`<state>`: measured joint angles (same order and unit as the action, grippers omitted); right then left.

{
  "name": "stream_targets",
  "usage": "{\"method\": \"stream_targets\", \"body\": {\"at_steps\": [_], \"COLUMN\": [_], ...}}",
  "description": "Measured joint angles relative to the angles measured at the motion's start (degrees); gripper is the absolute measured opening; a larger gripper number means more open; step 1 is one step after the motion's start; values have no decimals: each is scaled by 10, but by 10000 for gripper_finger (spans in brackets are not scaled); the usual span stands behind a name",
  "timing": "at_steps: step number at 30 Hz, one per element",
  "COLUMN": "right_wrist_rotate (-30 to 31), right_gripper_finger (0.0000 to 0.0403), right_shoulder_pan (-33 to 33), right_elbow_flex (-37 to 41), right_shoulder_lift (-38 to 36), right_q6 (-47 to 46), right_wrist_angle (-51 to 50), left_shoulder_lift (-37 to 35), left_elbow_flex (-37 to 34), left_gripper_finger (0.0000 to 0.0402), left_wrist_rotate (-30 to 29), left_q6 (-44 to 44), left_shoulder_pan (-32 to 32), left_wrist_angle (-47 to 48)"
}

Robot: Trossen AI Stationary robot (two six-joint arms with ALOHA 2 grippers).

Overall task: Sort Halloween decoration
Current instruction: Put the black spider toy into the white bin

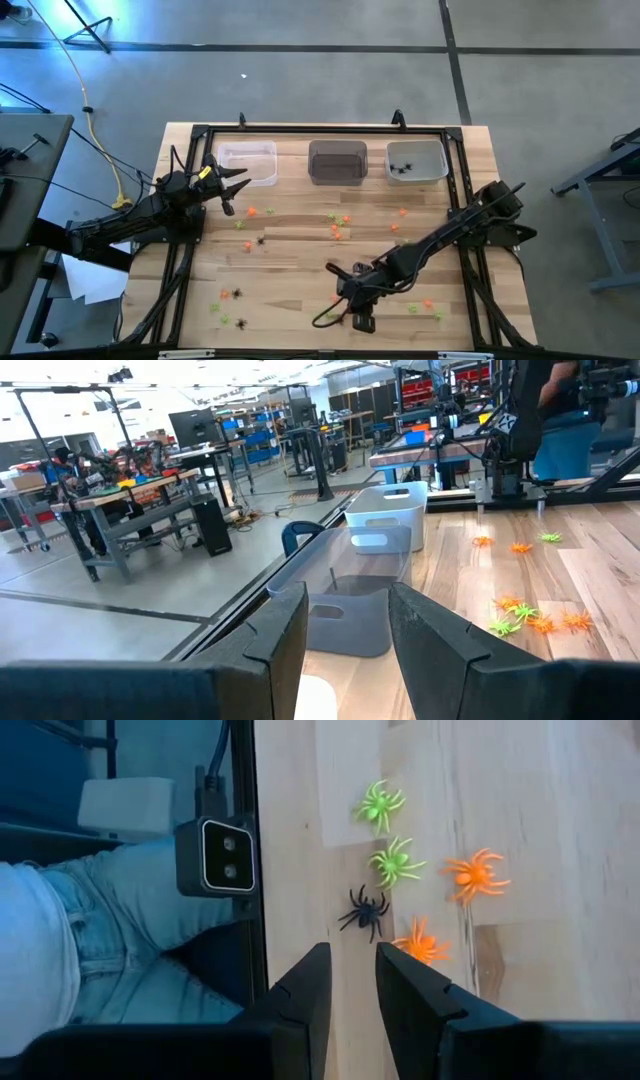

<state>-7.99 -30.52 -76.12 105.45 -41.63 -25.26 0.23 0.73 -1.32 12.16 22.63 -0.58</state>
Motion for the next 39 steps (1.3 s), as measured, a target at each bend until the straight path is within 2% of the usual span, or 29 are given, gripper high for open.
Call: {"method": "stream_targets", "body": {"at_steps": [12, 20, 24, 31, 39], "right_wrist_rotate": [2, 14, 20, 35, 30], "right_gripper_finger": [78, 78, 78, 78, 78], "right_shoulder_pan": [-3, -6, -14, -15, -16], "right_elbow_flex": [0, 0, 0, 0, 0], "right_shoulder_lift": [0, 2, 22, 71, 103], "right_q6": [-10, -50, -77, -119, -136], "right_wrist_angle": [-5, 54, 87, 82, 127], "left_shoulder_lift": [0, 0, 0, 0, 0], "left_elbow_flex": [0, 0, 0, 0, 0], "left_gripper_finger": [131, 131, 131, 131, 131], "left_wrist_rotate": [0, 0, 0, 0, 0], "left_q6": [0, 0, 0, 0, 0], "left_shoulder_pan": [0, 0, 0, 0, 0], "left_wrist_angle": [0, 0, 0, 0, 0]}}
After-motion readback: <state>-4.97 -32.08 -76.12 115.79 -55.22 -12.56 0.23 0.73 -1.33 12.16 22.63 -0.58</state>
